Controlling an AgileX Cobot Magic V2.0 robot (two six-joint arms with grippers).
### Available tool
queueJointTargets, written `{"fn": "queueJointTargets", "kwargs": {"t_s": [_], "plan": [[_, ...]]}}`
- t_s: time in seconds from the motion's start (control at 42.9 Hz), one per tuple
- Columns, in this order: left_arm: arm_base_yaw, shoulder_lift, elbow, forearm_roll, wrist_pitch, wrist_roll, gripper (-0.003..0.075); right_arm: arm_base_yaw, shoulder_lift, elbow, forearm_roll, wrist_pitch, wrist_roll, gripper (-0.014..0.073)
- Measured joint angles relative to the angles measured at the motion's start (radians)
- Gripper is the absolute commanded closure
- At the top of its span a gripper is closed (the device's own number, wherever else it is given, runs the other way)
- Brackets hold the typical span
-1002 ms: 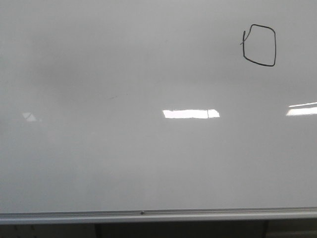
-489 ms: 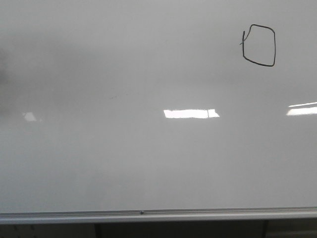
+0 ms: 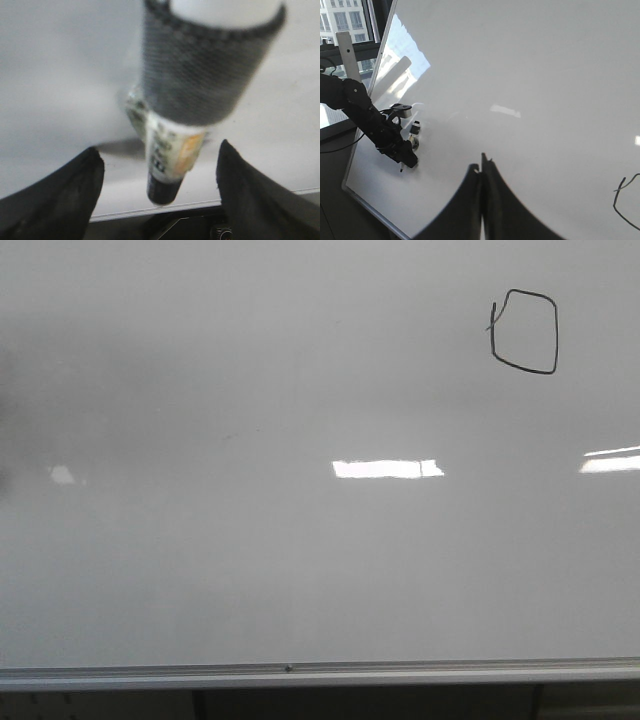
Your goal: Write number 0 on whiteboard
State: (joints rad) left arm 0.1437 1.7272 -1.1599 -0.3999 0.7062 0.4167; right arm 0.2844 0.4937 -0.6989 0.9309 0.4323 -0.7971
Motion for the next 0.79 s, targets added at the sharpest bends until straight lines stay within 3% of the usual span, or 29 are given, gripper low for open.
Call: {"fn": "queueJointTargets", "kwargs": {"t_s": [0.419, 0.583, 0.792], "plan": [[0.000, -0.305, 0.003, -0.003, 0.046, 0.000, 0.0202, 0.000, 0.000, 0.000, 0.000, -0.033, 0.000, 0.0663], [0.000, -0.489, 0.077, -0.040, 0.045, 0.000, 0.0351, 0.000, 0.000, 0.000, 0.000, -0.064, 0.000, 0.0663], [0.000, -0.749, 0.271, -0.080, 0.030, 0.047, 0.0619, 0.000, 0.000, 0.000, 0.000, -0.081, -0.002, 0.0663]]}}
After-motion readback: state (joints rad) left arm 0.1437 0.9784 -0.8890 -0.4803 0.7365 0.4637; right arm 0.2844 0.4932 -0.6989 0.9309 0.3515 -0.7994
